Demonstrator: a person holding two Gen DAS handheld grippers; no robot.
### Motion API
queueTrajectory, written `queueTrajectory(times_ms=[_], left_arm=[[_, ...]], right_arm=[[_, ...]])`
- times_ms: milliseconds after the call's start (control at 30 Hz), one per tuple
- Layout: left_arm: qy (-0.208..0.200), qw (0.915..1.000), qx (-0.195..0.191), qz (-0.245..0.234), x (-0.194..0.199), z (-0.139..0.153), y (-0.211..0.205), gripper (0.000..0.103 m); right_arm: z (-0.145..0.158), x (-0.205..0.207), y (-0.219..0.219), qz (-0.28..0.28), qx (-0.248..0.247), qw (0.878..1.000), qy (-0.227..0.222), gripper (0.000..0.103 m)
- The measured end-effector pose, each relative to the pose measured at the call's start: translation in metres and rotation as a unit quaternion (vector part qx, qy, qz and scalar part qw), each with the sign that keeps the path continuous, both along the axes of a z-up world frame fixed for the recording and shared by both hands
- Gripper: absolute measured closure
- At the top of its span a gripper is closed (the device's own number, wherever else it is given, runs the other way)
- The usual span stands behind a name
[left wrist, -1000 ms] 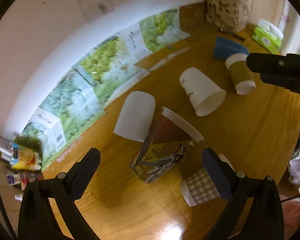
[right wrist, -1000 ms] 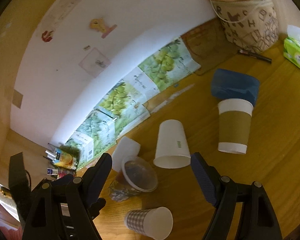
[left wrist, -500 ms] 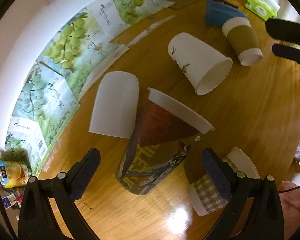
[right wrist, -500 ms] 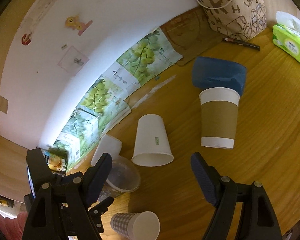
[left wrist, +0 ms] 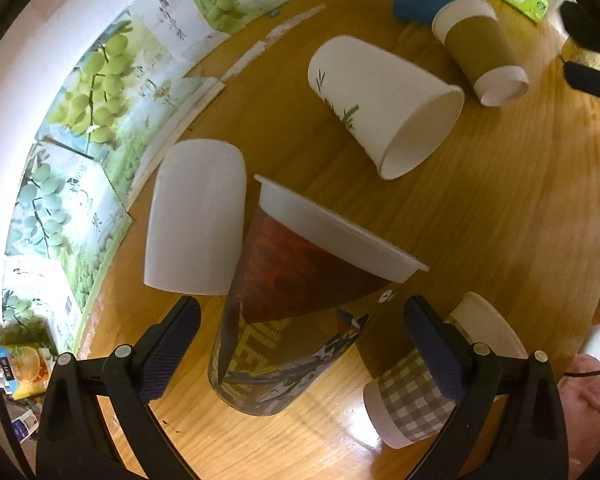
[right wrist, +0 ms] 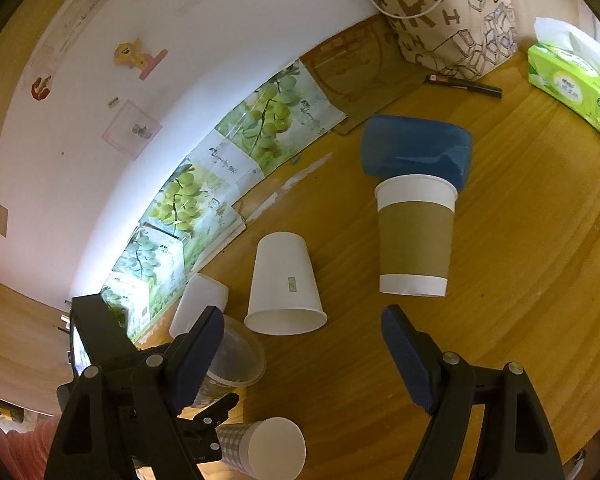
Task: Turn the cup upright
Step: 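Close the right gripper around the tall brown printed cup's body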
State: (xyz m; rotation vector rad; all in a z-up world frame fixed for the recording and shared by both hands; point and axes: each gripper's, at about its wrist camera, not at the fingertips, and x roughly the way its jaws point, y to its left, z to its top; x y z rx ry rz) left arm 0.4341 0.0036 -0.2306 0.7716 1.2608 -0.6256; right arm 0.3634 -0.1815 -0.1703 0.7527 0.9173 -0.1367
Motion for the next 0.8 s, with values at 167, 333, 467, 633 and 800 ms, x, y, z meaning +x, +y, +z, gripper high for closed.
queueTrajectory(times_ms=[167,333,467,633,800], left_arm=[[0.000,1.0000,0.009,-0.001,0.005,-0.008,-0.003,0.005],[0.009,0.9998,0.017,-0.002,0.010,-0.016,-0.002,0.014],[0.000,0.9997,0.022,-0.009,0.011,-0.020,-0.002,0.016],[-0.007,0.9995,0.027,-0.014,0.006,-0.020,-0.003,0.018],[0.002,0.9996,0.024,-0.014,0.000,-0.016,-0.004,0.022]], right_arm=[[0.002,-0.006,0.000,-0.004,-0.005,1.000,0.000,0.021],[0.003,-0.013,-0.002,-0.009,-0.007,1.000,0.001,0.021],[0.005,-0.020,-0.002,-0.012,-0.009,1.000,-0.003,0.021],[0.007,-0.027,-0.002,-0.015,-0.011,1.000,-0.003,0.021],[0.009,-0.033,-0.002,-0.015,-0.011,1.000,-0.004,0.021]])
